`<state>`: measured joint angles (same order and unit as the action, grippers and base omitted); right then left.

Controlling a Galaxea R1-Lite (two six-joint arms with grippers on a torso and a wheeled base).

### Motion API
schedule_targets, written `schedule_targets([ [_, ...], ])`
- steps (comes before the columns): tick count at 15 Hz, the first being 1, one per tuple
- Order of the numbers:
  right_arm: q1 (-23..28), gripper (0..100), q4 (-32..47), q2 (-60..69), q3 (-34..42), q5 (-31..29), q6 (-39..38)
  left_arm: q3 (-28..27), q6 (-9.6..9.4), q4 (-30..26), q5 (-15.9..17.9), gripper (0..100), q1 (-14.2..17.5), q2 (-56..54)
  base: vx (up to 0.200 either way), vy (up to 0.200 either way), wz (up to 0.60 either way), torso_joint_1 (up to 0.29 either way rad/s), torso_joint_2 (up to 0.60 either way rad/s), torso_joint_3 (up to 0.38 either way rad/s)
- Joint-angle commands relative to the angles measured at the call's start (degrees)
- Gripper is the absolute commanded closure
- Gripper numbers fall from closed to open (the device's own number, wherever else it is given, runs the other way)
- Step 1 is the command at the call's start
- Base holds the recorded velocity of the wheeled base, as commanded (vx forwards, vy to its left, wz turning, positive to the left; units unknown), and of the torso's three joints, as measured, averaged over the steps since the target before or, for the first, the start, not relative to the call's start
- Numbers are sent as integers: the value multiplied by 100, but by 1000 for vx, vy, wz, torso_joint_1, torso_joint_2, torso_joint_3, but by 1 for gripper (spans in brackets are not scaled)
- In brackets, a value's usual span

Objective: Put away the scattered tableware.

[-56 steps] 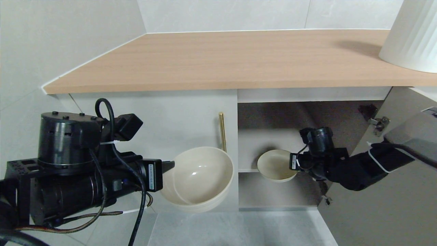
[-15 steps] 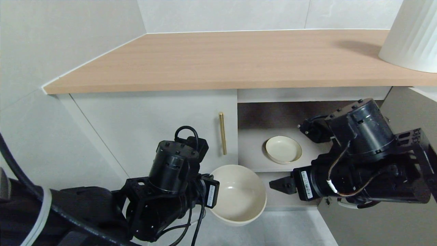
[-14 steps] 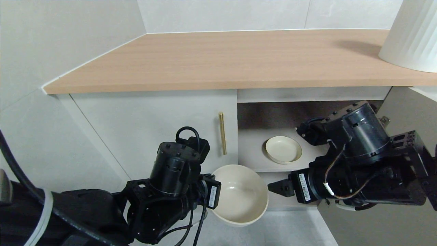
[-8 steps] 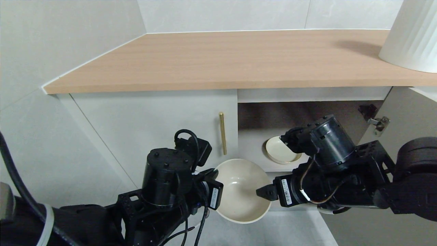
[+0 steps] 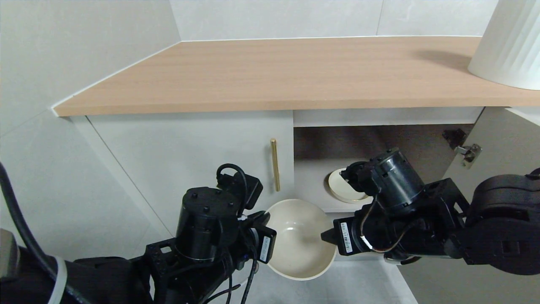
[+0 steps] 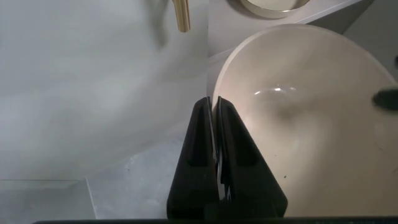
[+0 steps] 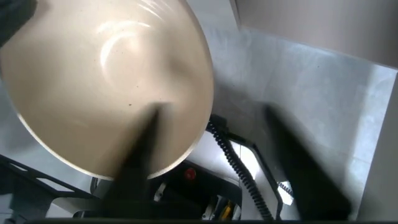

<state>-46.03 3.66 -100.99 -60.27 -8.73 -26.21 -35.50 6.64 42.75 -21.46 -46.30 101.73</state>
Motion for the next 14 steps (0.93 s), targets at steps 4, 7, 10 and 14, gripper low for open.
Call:
schedule_targets([
  [4,-2,100,3,-97,-2,3,-7,-1,4,5,-25,100,-28,-30,0,0,0,0,0,0],
  [7,-2,100,3,-88,-2,3,-7,-1,4,5,-25,100,-37,-30,0,0,0,0,0,0],
  [10,-2,100,3,-97,-2,3,-7,-1,4,5,-34,100,-28,-30,0,0,0,0,0,0],
  [14,-2,100,3,-97,-2,3,-7,34,4,5,-34,0,-28,-30,0,0,0,0,0,0],
])
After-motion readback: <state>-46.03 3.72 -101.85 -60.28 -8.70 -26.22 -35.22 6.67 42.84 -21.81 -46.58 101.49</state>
